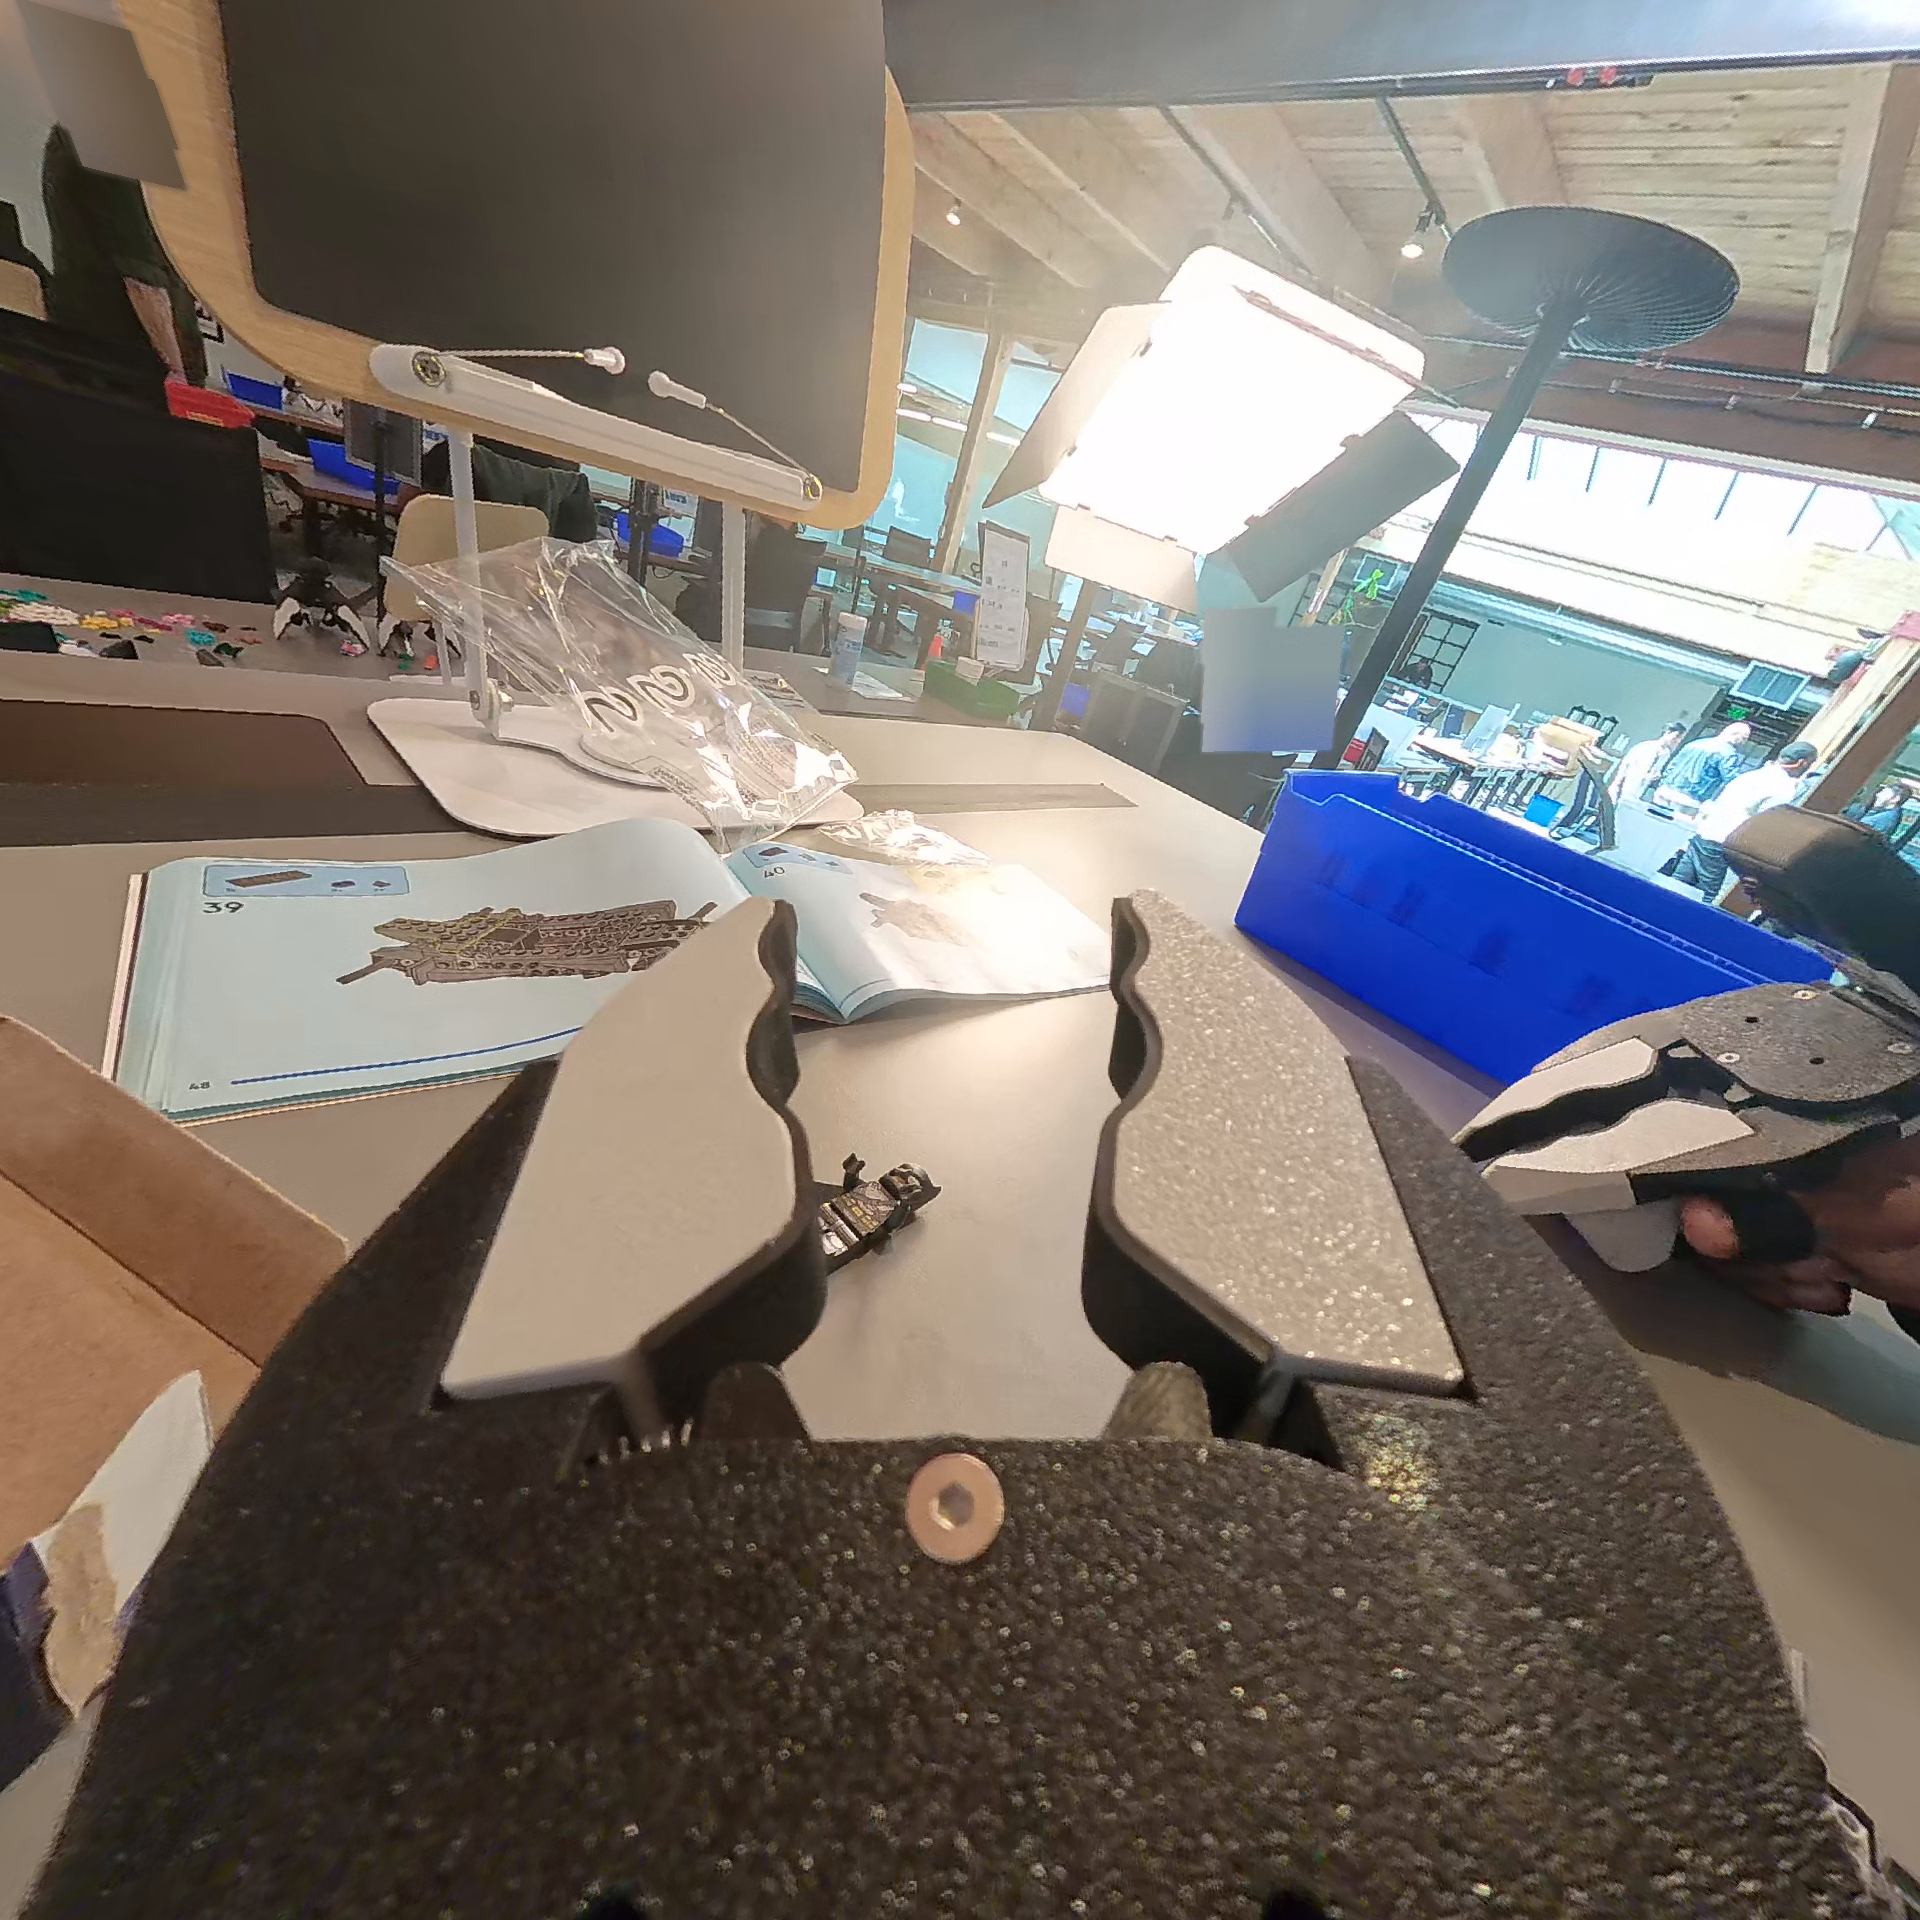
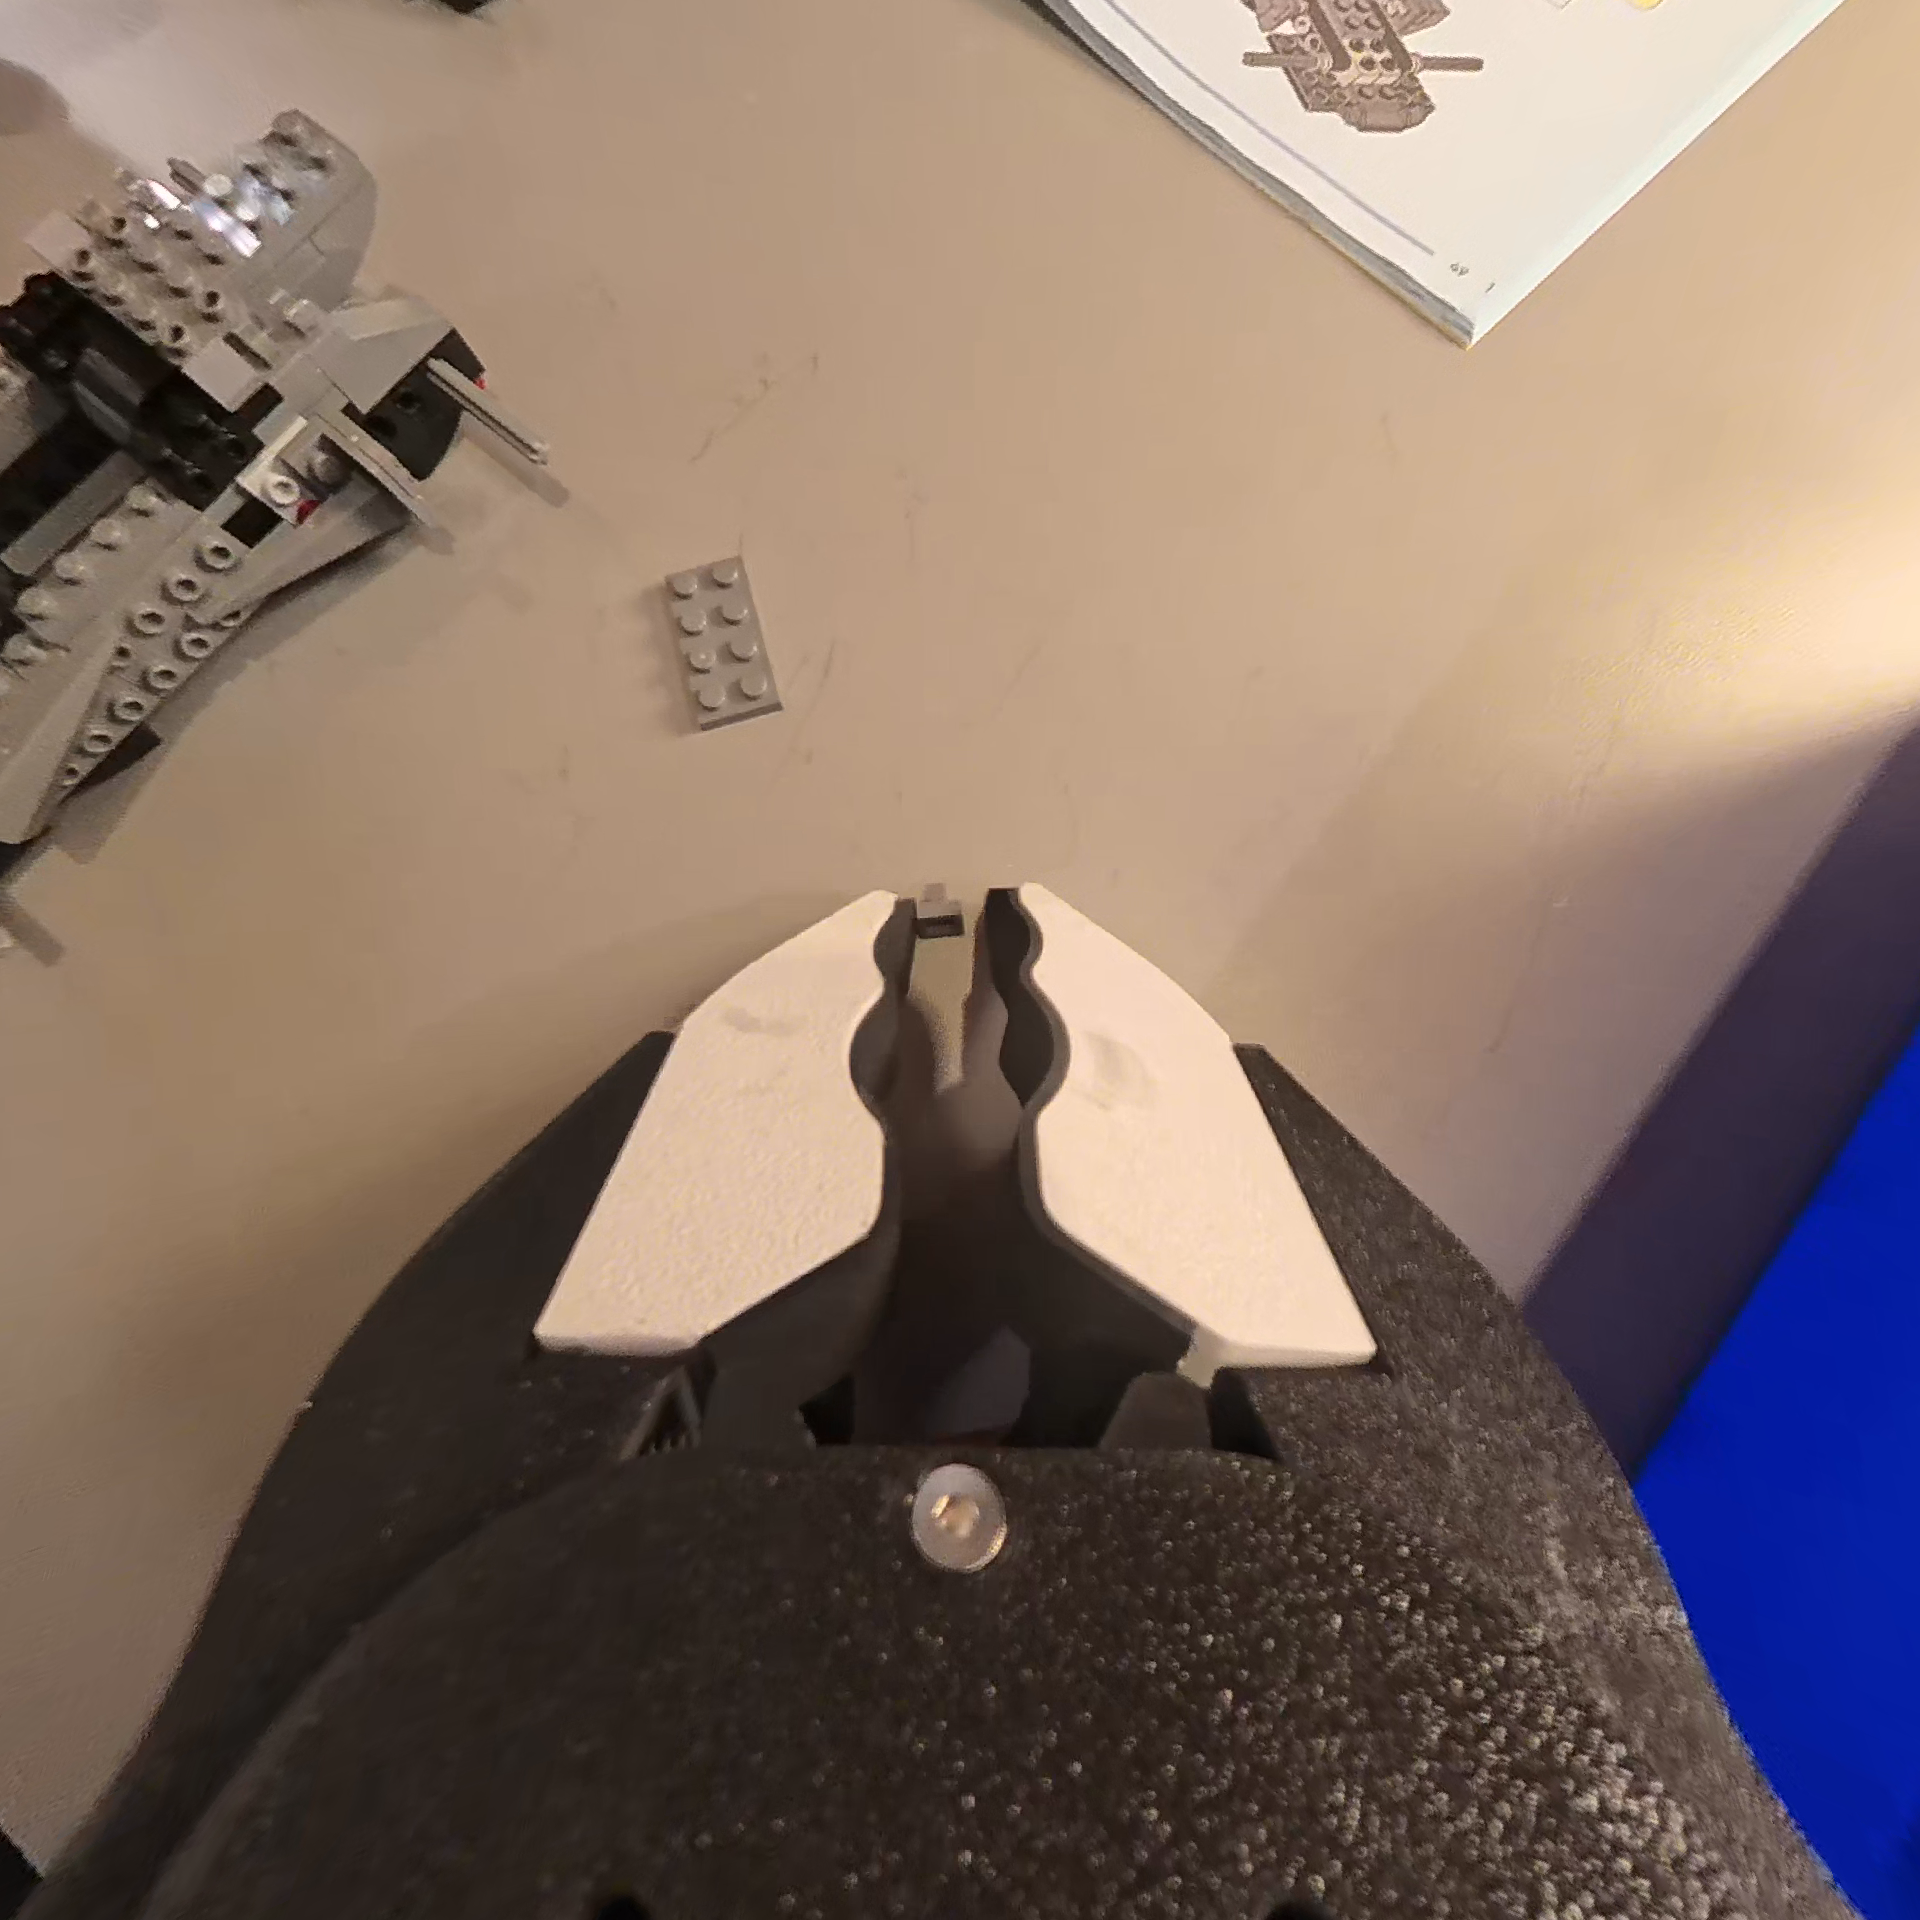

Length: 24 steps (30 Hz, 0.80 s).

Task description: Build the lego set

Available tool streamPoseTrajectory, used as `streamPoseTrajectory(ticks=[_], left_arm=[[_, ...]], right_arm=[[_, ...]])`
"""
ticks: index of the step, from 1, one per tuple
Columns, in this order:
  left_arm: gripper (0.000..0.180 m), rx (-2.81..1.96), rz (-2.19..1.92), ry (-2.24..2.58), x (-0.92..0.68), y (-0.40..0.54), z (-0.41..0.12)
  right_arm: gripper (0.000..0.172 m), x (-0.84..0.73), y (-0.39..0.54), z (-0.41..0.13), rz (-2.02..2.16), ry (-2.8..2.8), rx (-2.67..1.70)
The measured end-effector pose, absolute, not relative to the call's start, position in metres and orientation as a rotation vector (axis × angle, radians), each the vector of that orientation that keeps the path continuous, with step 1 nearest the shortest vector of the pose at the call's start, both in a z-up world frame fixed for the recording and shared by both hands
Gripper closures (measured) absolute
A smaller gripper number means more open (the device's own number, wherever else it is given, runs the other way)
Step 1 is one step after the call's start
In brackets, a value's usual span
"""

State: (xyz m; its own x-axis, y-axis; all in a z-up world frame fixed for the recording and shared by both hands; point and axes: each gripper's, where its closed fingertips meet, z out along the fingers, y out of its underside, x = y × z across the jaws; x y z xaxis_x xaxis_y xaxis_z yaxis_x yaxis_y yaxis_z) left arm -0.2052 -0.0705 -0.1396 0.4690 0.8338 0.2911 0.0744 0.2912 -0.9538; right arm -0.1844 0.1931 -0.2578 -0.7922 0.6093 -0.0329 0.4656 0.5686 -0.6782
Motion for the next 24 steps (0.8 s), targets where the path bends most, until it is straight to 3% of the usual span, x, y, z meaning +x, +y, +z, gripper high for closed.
streamPoseTrajectory(ticks=[3,24], left_arm=[[0.122,-1.185,0.618,-0.96,-0.205,-0.069,-0.139],[0.122,-1.156,0.527,-0.919,-0.198,-0.067,-0.137]], right_arm=[[0.163,-0.184,0.192,-0.258,1.018,-2.586,-0.871],[0.164,-0.187,0.193,-0.233,0.948,-2.261,-0.746]])
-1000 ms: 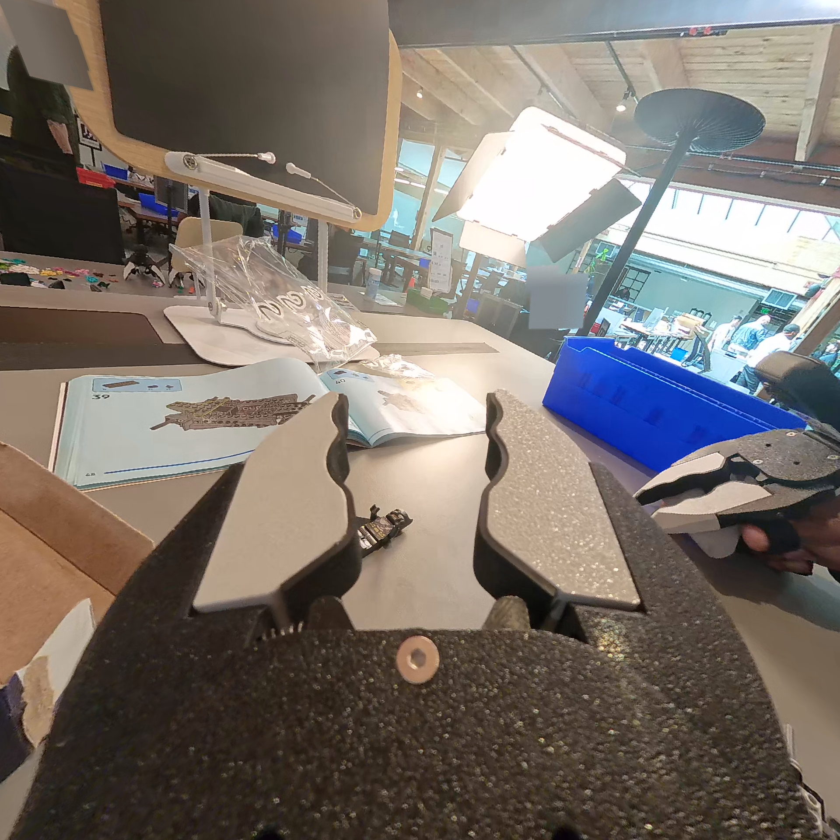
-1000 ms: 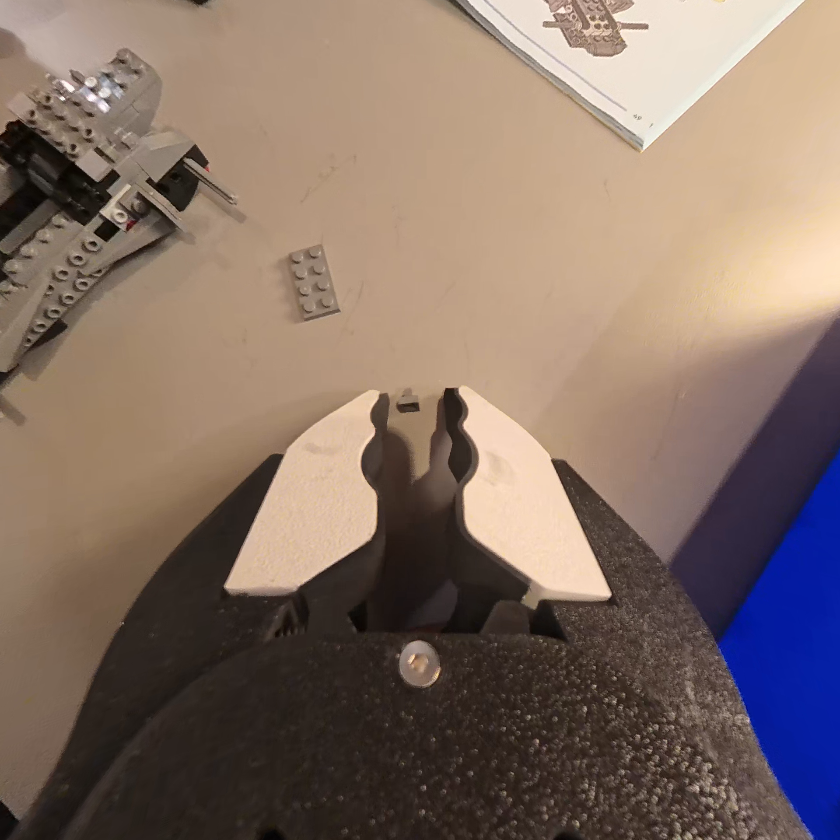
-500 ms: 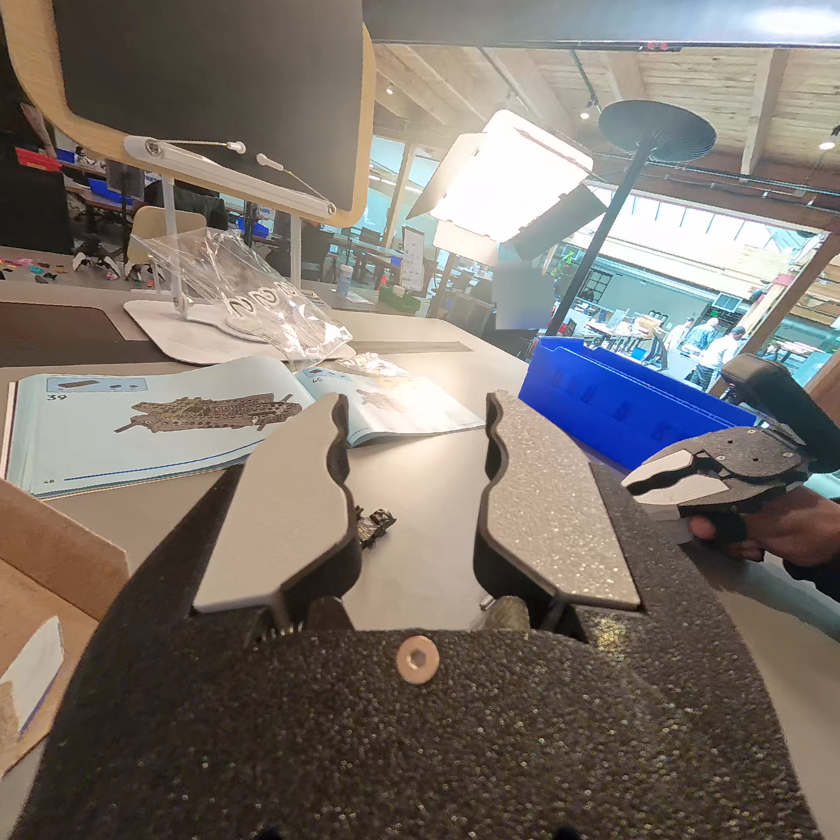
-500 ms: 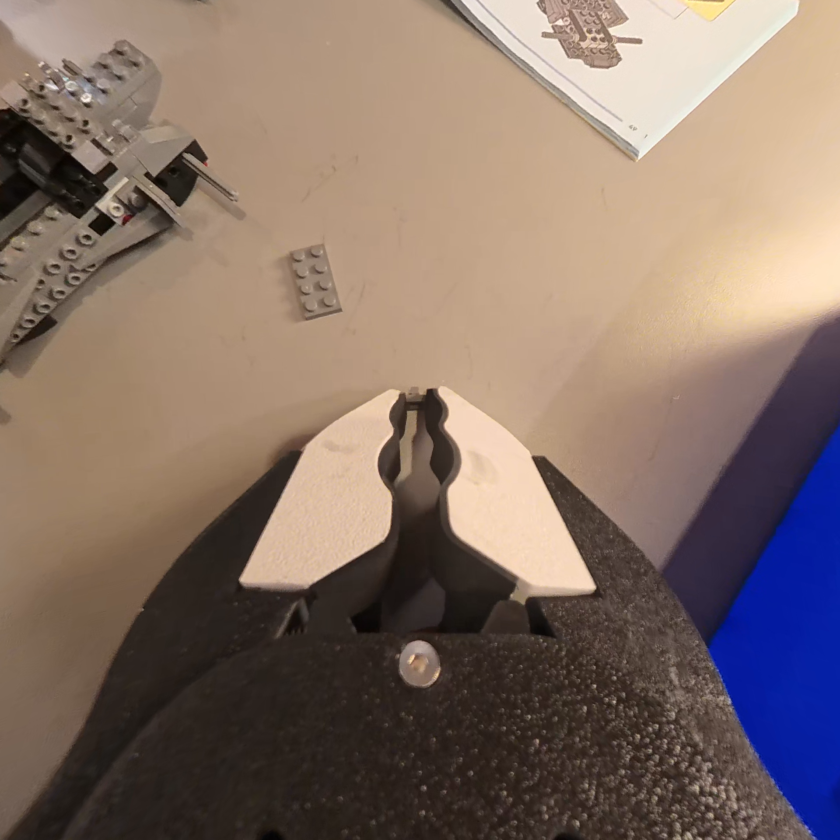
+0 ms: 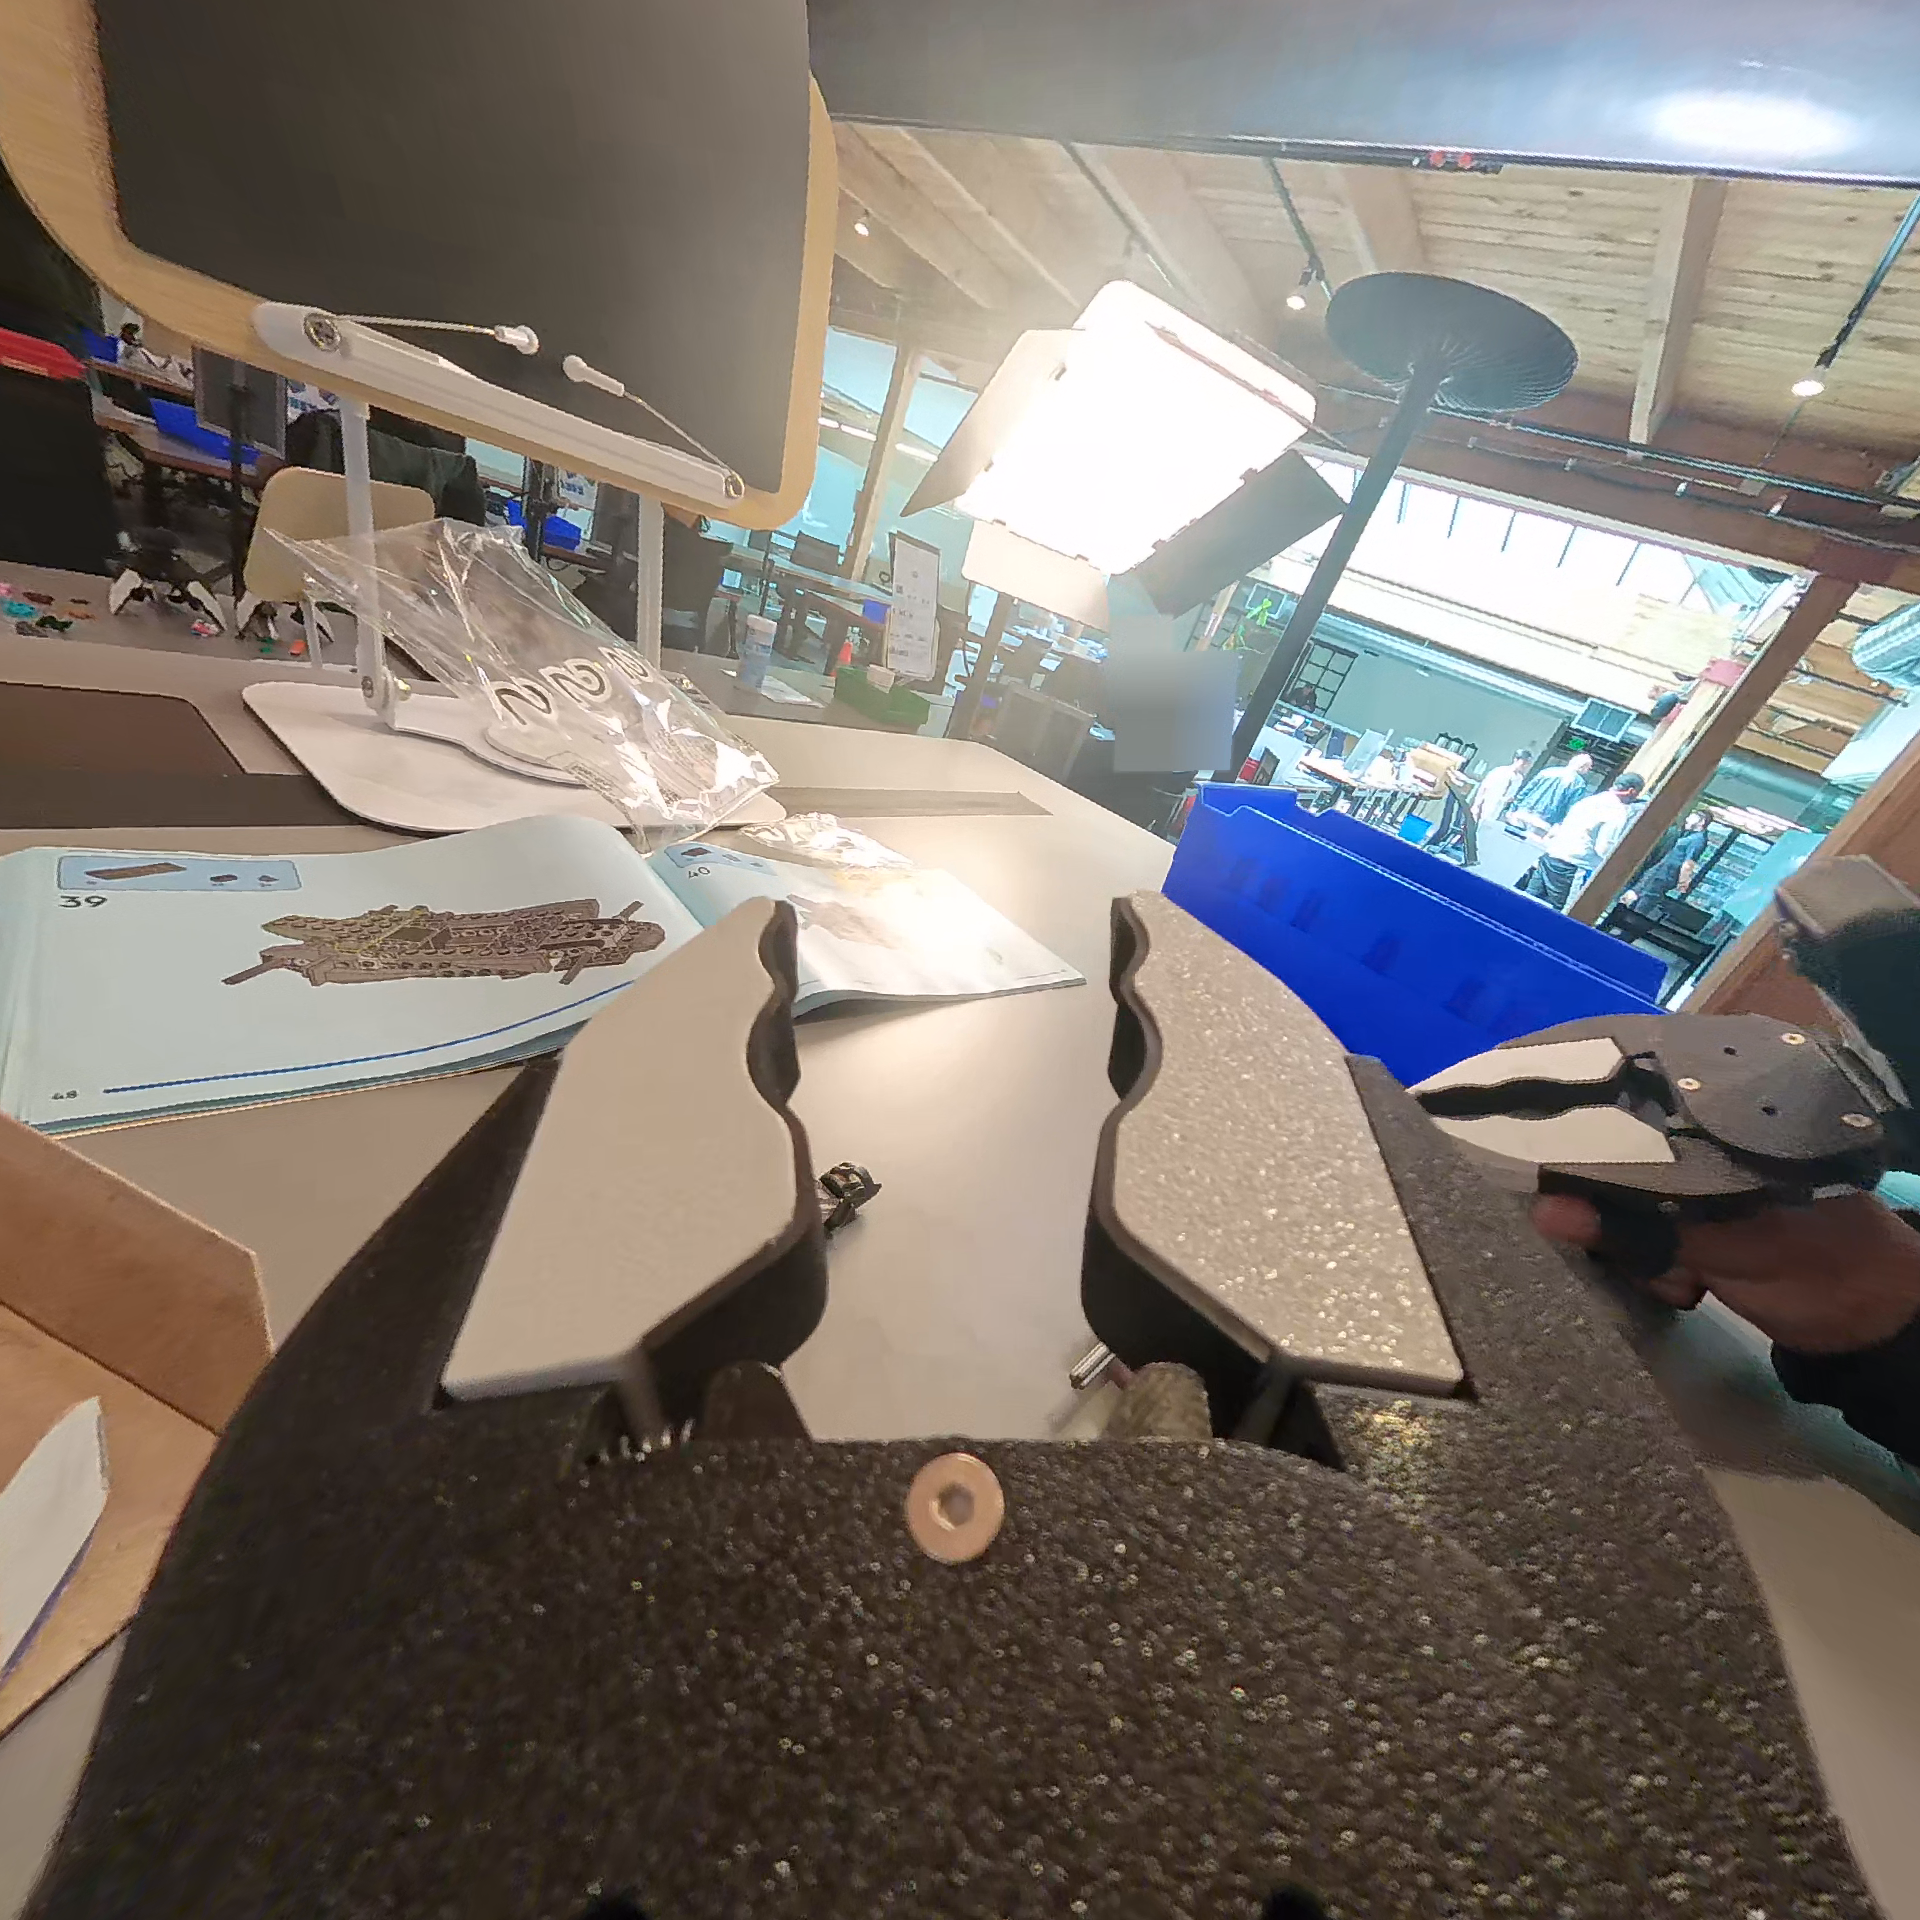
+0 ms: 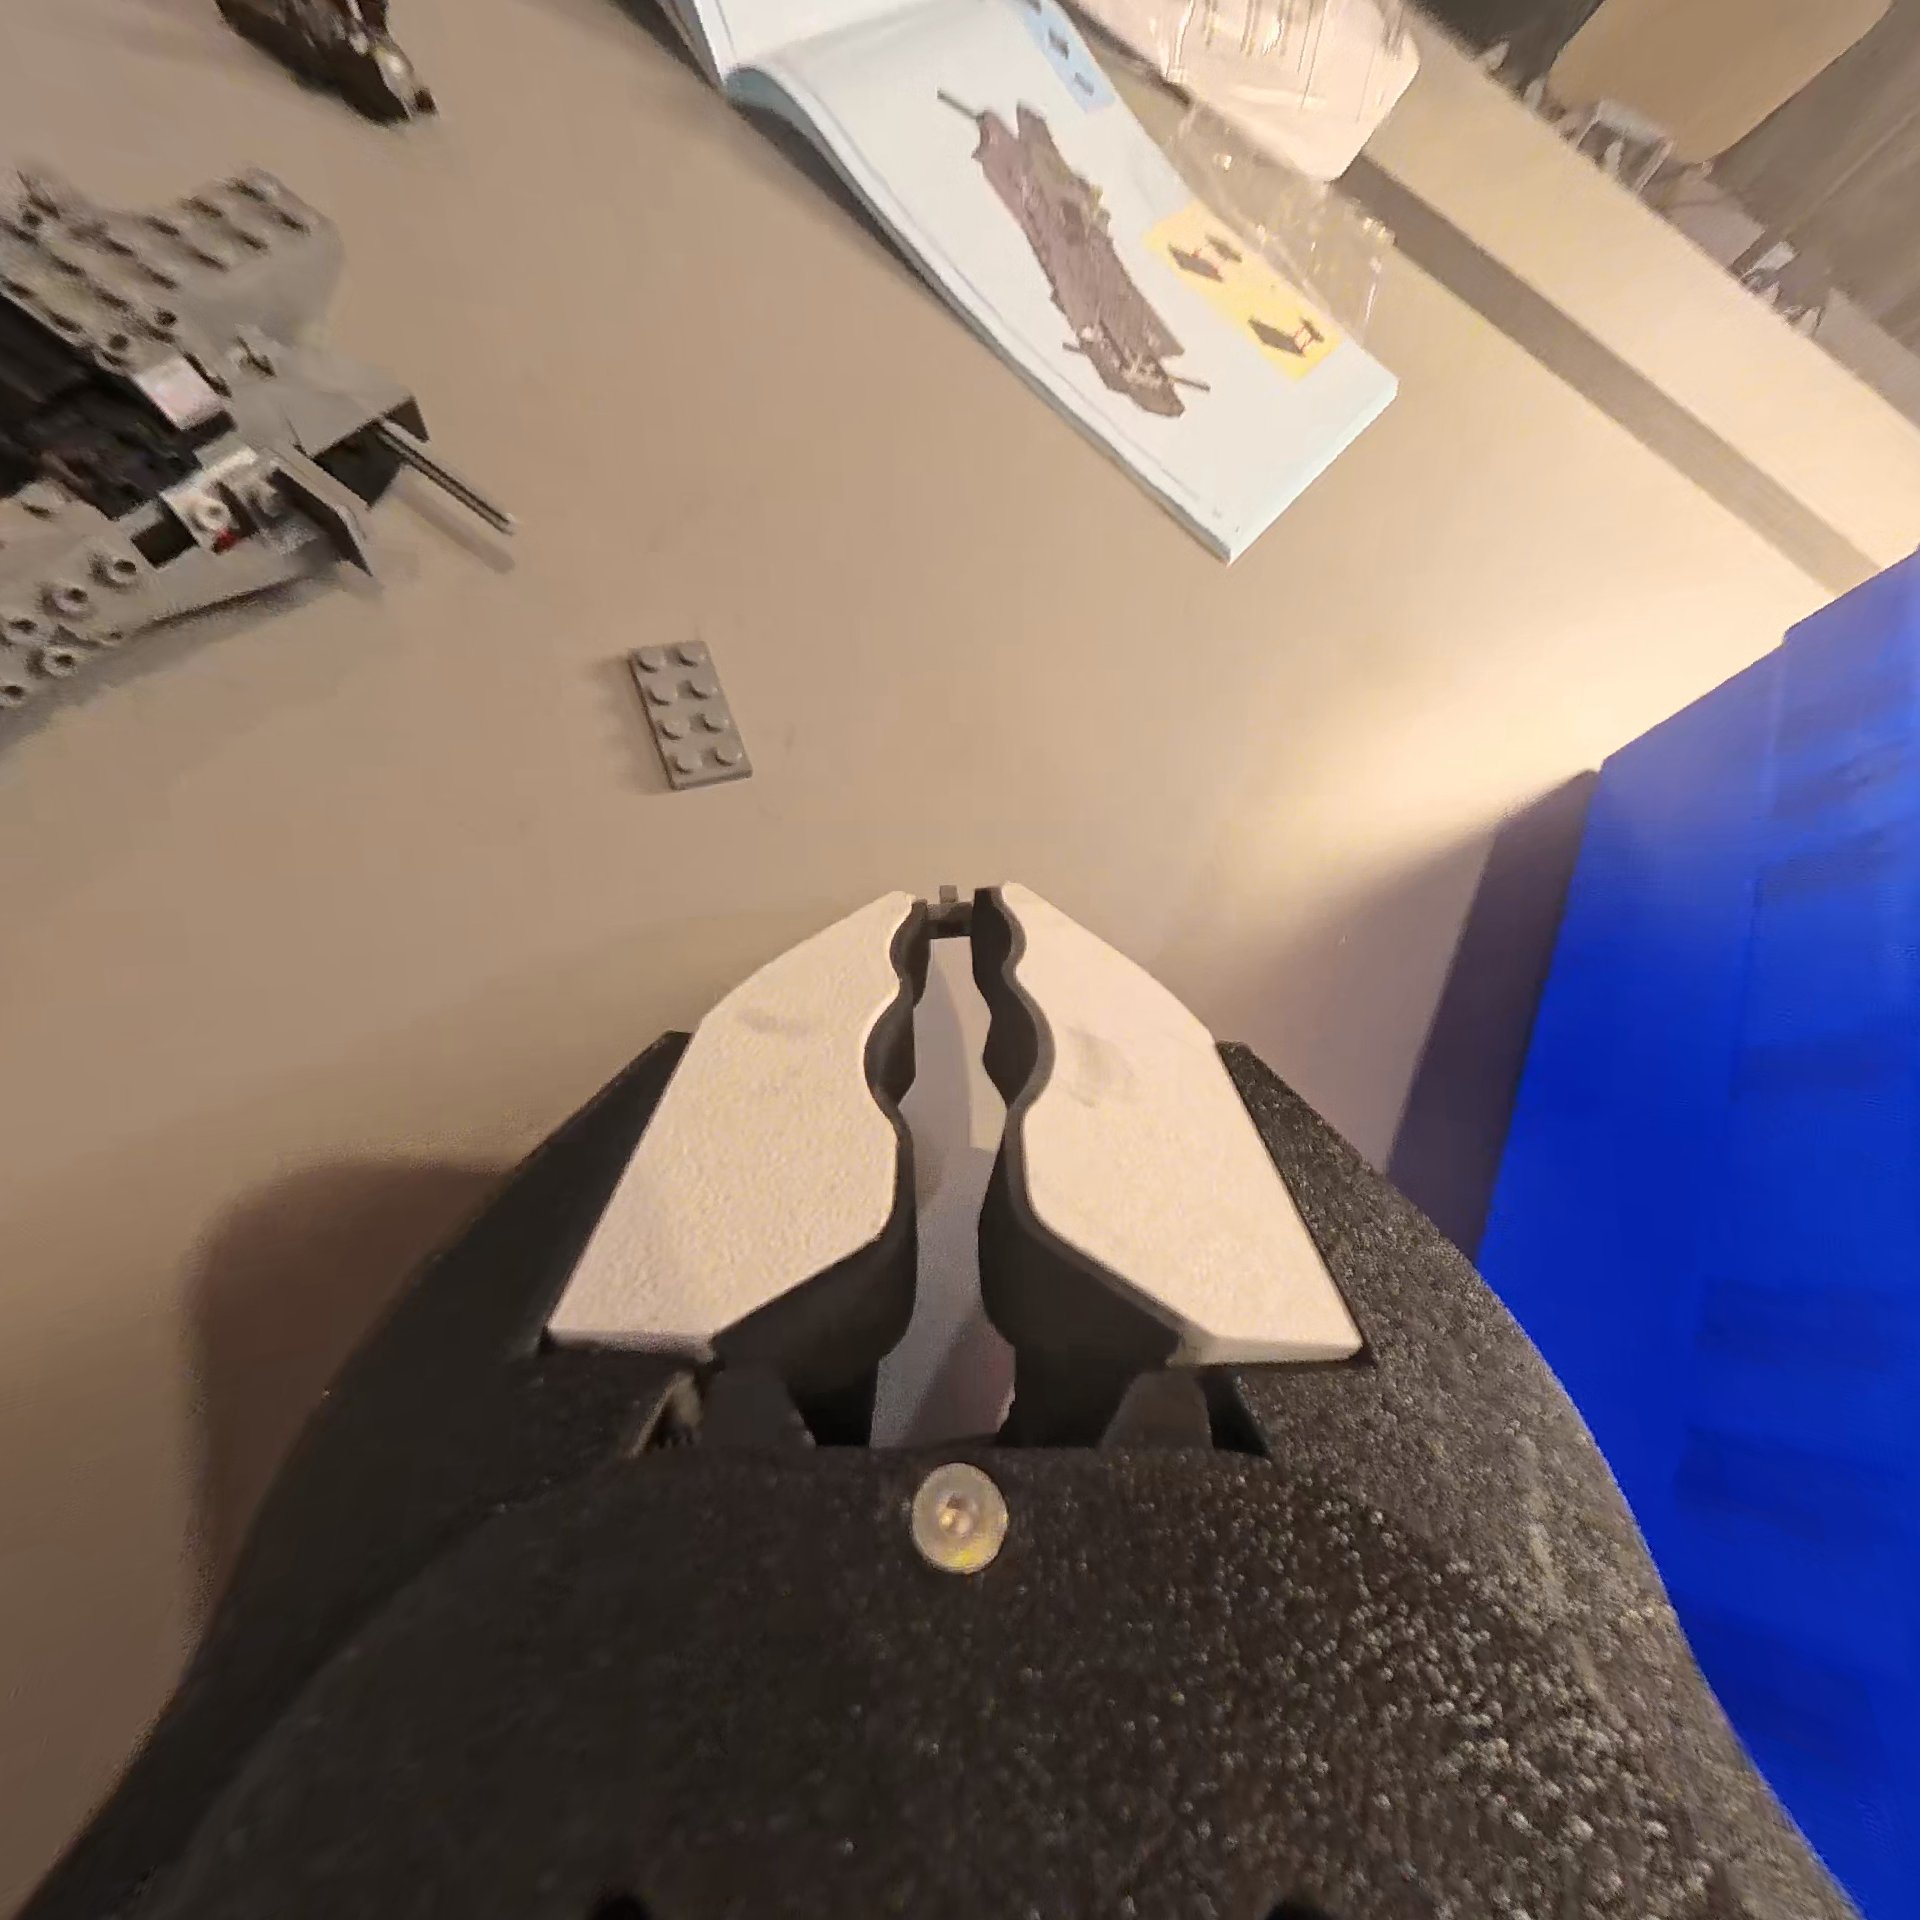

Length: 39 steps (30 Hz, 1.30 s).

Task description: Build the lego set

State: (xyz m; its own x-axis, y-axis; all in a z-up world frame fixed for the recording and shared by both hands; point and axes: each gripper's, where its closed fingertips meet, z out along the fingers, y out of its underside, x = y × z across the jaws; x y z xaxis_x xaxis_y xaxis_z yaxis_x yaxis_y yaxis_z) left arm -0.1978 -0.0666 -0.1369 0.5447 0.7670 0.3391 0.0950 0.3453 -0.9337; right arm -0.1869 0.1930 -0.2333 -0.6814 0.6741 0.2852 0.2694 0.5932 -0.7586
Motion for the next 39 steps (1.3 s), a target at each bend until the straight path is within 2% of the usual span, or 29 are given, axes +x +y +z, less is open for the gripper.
streamPoseTrajectory(ticks=[8,14,16,20,24,26,34,39], left_arm=[[0.122,-1.156,0.567,-0.952,-0.2,-0.069,-0.138],[0.122,-1.126,0.627,-0.935,-0.193,-0.074,-0.133],[0.122,-1.121,0.653,-0.938,-0.192,-0.076,-0.132],[0.122,-1.129,0.683,-0.937,-0.191,-0.075,-0.132],[0.122,-1.127,0.678,-0.942,-0.192,-0.076,-0.132],[0.122,-1.125,0.673,-0.944,-0.192,-0.076,-0.133],[0.122,-1.123,0.645,-0.944,-0.194,-0.076,-0.133],[0.122,-1.114,0.625,-0.93,-0.192,-0.076,-0.132]], right_arm=[[0.164,-0.171,0.191,-0.202,1.157,-2.185,-0.709],[0.164,-0.162,0.246,-0.089,1.272,-1.956,-0.657],[0.164,-0.184,0.29,-0.074,1.213,-1.907,-0.749],[0.164,-0.227,0.357,-0.103,1.13,-1.943,-0.974],[0.163,-0.248,0.375,-0.156,1.081,-2.062,-1.111],[0.156,-0.251,0.376,-0.173,1.06,-2.098,-1.155],[0.14,-0.225,0.394,-0.17,1.025,-2.131,-1.16],[0.132,-0.166,0.387,-0.156,1.201,-2.279,-1.036]])
